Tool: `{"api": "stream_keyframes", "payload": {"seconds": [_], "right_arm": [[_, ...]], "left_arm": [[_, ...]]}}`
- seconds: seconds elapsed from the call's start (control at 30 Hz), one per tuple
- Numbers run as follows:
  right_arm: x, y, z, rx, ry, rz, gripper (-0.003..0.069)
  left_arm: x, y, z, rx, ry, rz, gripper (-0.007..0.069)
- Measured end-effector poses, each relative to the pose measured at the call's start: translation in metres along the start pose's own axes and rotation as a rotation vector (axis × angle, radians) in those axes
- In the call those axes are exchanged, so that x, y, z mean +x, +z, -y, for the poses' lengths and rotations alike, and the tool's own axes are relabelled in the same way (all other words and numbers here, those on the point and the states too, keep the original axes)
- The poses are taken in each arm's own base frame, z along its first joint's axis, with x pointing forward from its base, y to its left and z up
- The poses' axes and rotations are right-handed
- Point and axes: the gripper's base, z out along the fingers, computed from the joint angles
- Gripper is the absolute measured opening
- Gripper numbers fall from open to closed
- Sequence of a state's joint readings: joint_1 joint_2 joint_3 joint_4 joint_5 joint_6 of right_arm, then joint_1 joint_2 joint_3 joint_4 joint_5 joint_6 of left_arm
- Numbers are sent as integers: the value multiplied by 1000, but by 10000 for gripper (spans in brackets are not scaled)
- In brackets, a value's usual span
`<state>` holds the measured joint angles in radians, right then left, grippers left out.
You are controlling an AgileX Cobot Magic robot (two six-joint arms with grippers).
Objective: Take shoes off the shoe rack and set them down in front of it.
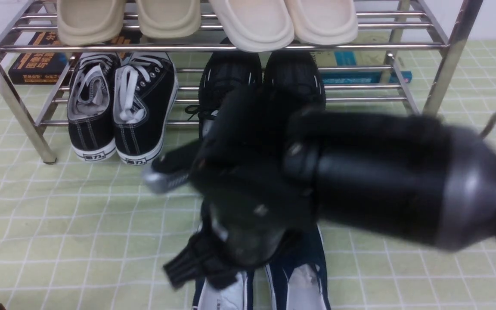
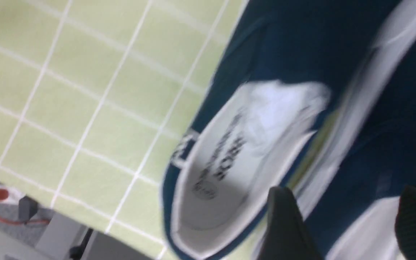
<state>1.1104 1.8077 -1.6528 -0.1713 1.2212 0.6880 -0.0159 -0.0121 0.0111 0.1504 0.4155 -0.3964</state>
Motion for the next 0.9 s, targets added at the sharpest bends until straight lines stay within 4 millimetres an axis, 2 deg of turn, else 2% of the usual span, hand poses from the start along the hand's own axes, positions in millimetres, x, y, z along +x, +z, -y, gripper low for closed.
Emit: {"api": "stream_keyframes", "payload": {"seconds": [0.07, 0.13, 0.17, 0.2, 0.23, 0.27, 0.33, 0.47, 0.57, 0.6, 0.67, 0.7, 0.8, 0.9], "right_arm": [[-6, -9, 12, 0, 1, 26, 344], [-14, -21, 32, 8, 16, 56, 242], [-19, -24, 44, 15, 34, 67, 162], [-19, -25, 44, 15, 32, 68, 162], [-24, -27, 56, 19, 51, 72, 67], [-27, -26, 62, 20, 63, 65, 21], [-33, -22, 72, -3, 79, 61, -11], [-44, -12, 70, -65, 85, 113, -9], [-59, 10, 60, -115, 75, 195, 27], [-60, 11, 59, -123, 75, 208, 34], [-73, 33, 53, -143, 56, 284, 105], [-73, 33, 53, -143, 56, 284, 112], [-87, 63, 45, -168, 26, 377, 259], [-93, 80, 41, -169, -10, 432, 351]], "left_arm": [[0, 0, 0, 0, 0, 0, 239], [0, 0, 0, 0, 0, 0, 239], [0, 0, 0, 0, 0, 0, 239], [0, 0, 0, 0, 0, 0, 239], [0, 0, 0, 0, 0, 0, 239], [0, 0, 0, 0, 0, 0, 239], [0, 0, 0, 0, 0, 0, 239], [0, 0, 0, 0, 0, 0, 239], [0, 0, 0, 0, 0, 0, 239], [0, 0, 0, 0, 0, 0, 239], [0, 0, 0, 0, 0, 0, 239], [0, 0, 0, 0, 0, 0, 239], [0, 0, 0, 0, 0, 0, 239], [0, 0, 0, 0, 0, 0, 239]]}}
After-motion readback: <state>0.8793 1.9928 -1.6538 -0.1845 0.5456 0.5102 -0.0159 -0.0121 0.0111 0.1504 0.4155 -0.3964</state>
